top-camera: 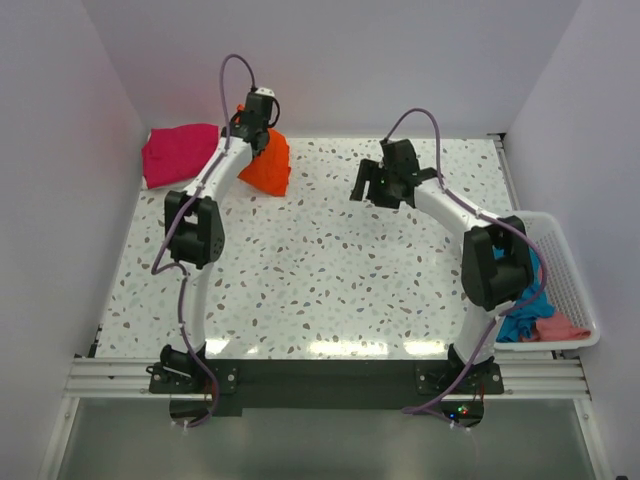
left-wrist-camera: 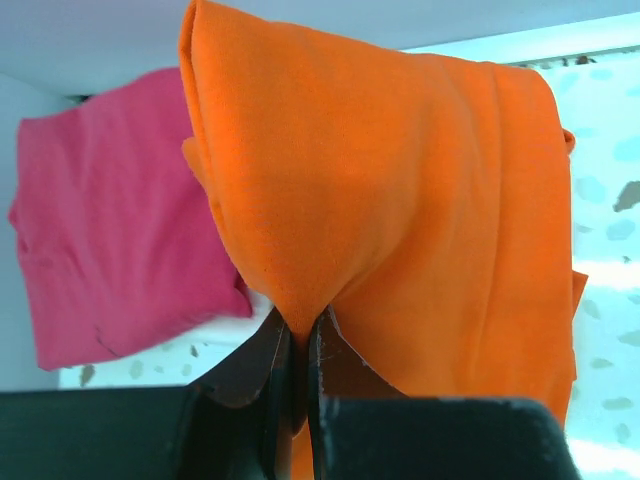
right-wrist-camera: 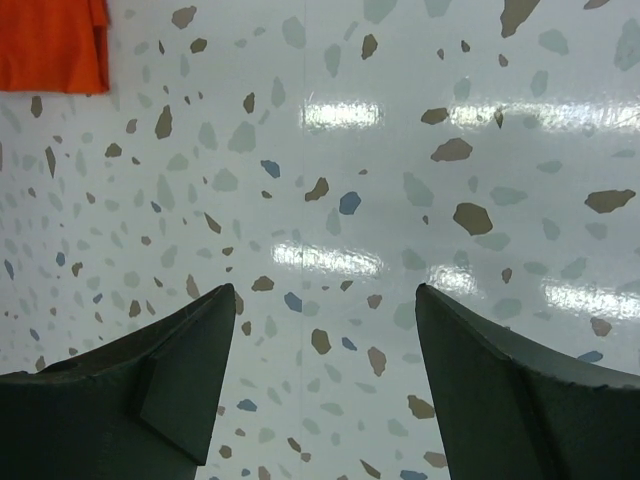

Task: Fold and stack the t-shirts
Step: Neatly place the folded tshirt to the corner

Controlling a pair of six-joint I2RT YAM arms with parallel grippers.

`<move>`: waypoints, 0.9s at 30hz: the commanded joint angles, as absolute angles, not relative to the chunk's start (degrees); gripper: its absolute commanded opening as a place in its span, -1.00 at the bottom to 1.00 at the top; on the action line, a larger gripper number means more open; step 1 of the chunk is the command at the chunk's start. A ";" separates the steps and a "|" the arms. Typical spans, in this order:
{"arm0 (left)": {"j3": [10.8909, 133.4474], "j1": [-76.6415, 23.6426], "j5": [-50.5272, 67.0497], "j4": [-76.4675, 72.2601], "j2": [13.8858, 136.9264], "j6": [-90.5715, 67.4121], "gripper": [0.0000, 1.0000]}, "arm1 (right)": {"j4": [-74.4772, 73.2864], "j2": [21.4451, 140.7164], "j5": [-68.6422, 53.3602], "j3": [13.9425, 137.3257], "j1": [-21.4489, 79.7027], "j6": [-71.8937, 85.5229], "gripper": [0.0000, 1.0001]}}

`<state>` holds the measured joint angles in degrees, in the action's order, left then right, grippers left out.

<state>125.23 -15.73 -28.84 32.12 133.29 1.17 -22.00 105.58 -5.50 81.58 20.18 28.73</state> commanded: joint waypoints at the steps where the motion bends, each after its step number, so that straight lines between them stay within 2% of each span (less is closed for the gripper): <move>1: 129.11 -13.28 -30.94 27.96 133.42 7.11 -1.00 | -22.15 106.08 -5.19 83.41 21.88 30.32 0.51; 4: 129.55 -11.96 -30.59 25.49 133.59 9.57 -1.00 | -18.90 105.91 -6.06 81.30 22.24 32.08 0.51; 15: 134.91 -6.51 -23.13 22.59 133.86 12.74 -1.00 | -21.97 108.90 -4.13 85.52 27.15 31.47 0.50; 27: 137.90 -3.69 -18.64 20.57 132.28 13.89 -1.00 | -22.59 108.20 -2.73 85.52 27.25 30.76 0.50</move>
